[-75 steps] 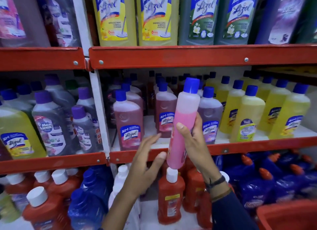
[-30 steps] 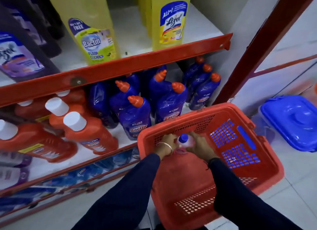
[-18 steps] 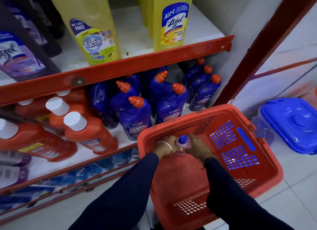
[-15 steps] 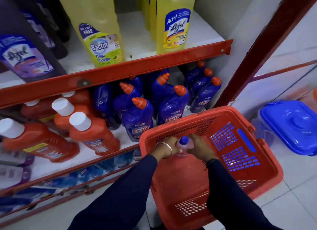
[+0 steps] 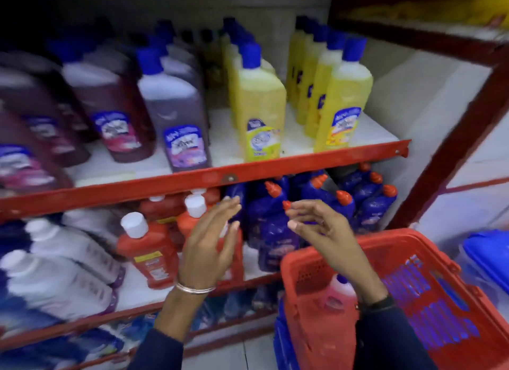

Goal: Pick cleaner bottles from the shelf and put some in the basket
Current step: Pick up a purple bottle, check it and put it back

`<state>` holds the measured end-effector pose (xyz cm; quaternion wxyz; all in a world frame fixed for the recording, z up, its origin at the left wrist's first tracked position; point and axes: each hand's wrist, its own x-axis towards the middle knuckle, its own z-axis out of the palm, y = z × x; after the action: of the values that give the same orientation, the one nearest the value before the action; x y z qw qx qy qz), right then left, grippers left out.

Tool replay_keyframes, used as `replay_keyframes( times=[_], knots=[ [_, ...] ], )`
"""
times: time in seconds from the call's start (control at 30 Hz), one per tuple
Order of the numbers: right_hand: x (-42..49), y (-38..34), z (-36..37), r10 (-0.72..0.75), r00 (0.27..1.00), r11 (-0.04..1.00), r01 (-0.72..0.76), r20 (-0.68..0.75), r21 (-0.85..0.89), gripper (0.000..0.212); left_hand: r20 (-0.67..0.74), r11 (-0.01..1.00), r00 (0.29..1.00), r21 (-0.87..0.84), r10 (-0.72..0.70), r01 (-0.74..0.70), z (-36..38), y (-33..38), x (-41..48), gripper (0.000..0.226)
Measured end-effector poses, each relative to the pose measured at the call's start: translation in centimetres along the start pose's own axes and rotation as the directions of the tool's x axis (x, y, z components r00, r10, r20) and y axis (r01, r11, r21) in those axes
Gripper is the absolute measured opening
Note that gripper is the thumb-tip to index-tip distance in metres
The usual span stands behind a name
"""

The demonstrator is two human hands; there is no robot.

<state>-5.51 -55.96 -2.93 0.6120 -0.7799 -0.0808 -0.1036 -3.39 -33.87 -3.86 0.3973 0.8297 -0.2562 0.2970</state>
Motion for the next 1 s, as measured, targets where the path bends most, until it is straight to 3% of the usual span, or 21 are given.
replay_keyframes(
  times=[0.13,0.23,0.33,0.53,0.67,0.87,0.93,1.0],
  knots=[
    [3.1,-4.2,6.0,-0.173,0.985,0.985,0.173,0.006,0.008,0.025,-0.221,0.988,0.975,0.148,-0.015,0.049,-5.0,-3.2,1.9,0.03],
    [6.5,-6.3,10.0,-0.29,0.955,0.956,0.287,-0.068,-0.052,0.03,-0.209,0.948,0.974,0.287,-0.082,0.141,-7.8,-6.2,3.4,0.039],
    [10.0,-7.4,13.9,-0.368,0.912,0.922,0.334,-0.181,-0.194,0.053,-0.166,0.877,0.971,0.425,-0.17,0.226,-9.5,-9.0,4.4,0.051],
    [14.6,-6.7,20.1,-0.322,0.872,0.833,0.076,-0.368,-0.547,0.107,-0.035,0.75,0.939,0.592,-0.342,0.295,-11.6,-13.9,4.2,0.055],
    [15.5,-5.2,21.6,-0.334,0.813,0.777,-0.049,-0.477,-0.628,0.117,0.054,0.72,0.932,0.651,-0.357,0.239,-11.9,-15.2,3.2,0.066],
    [16.2,-5.2,22.1,-0.33,0.789,0.854,0.016,-0.518,-0.519,0.106,0.081,0.698,0.934,0.687,-0.349,0.201,-11.7,-15.9,3.1,0.08],
    [16.0,-5.9,21.8,-0.339,0.78,0.913,0.139,-0.526,-0.382,0.1,0.082,0.711,0.936,0.674,-0.343,0.202,-11.6,-16.0,3.1,0.082],
    [15.8,-7.3,21.3,-0.302,0.809,0.953,0.278,-0.504,-0.123,0.09,0.081,0.725,0.938,0.658,-0.337,0.203,-11.6,-16.1,3.1,0.083]
  ],
)
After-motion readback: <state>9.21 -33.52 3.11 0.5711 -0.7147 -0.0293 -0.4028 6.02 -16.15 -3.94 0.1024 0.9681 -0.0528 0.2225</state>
